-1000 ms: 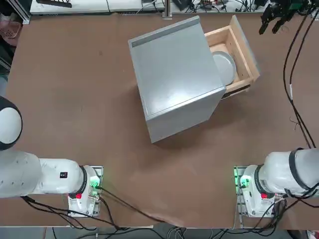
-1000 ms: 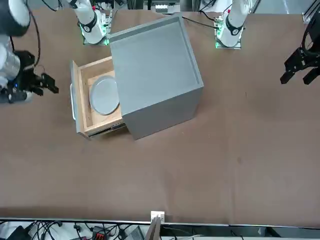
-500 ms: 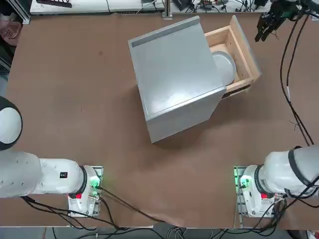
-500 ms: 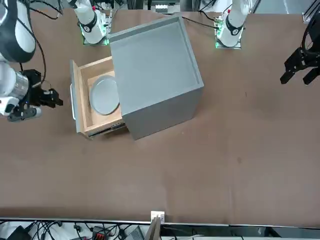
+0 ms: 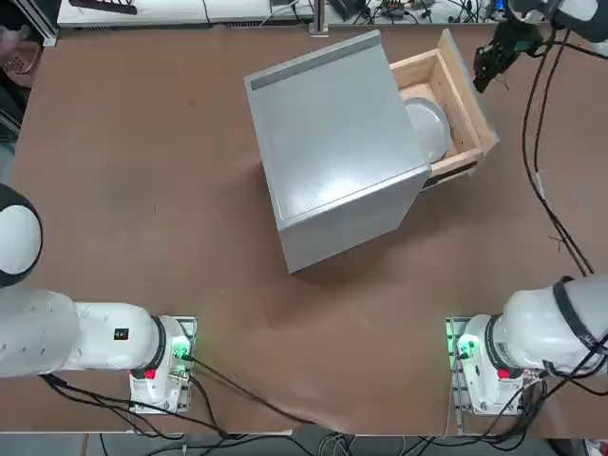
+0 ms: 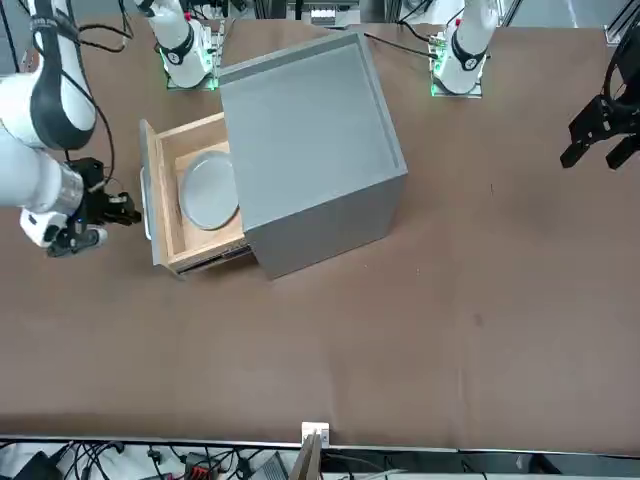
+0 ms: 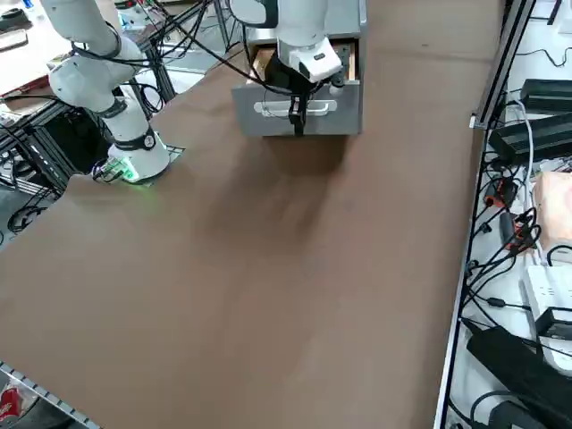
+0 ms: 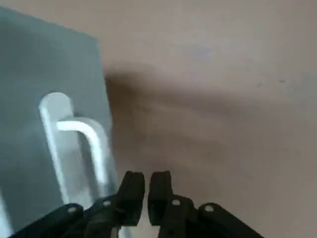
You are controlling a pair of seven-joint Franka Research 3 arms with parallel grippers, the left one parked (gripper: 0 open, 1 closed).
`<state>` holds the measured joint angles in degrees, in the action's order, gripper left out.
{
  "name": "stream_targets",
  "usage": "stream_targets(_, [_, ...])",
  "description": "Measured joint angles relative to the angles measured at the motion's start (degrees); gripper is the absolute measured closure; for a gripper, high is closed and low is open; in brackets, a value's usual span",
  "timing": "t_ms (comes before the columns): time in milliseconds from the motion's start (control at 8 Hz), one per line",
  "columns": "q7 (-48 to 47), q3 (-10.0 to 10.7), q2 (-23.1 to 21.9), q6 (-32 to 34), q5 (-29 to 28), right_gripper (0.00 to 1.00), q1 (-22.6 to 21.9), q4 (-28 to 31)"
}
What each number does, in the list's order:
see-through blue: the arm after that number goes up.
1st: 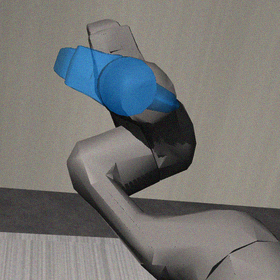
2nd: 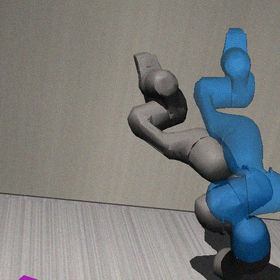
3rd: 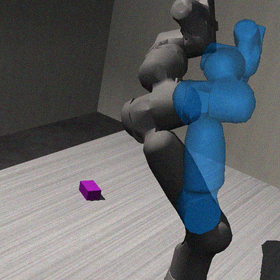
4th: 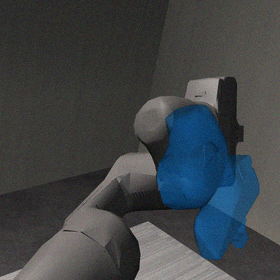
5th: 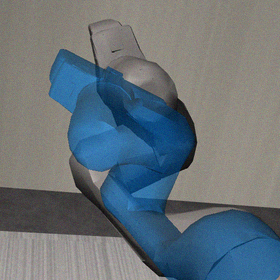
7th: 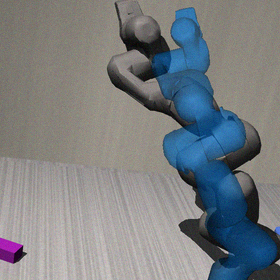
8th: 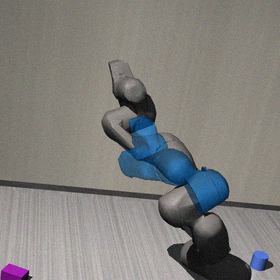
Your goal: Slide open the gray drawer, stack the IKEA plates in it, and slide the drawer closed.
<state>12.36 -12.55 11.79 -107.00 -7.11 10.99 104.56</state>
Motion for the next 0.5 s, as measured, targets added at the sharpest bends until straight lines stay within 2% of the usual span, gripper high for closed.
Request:
stream_targets(125, [-0.82, -0.01, 0.08, -0.09, -0.63, 0.99, -0.75, 0.0])
stream_targets(500, [-8.11, -0.11, -0.02, -0.3, -2.89, 1.0, -4.03, 0.0])
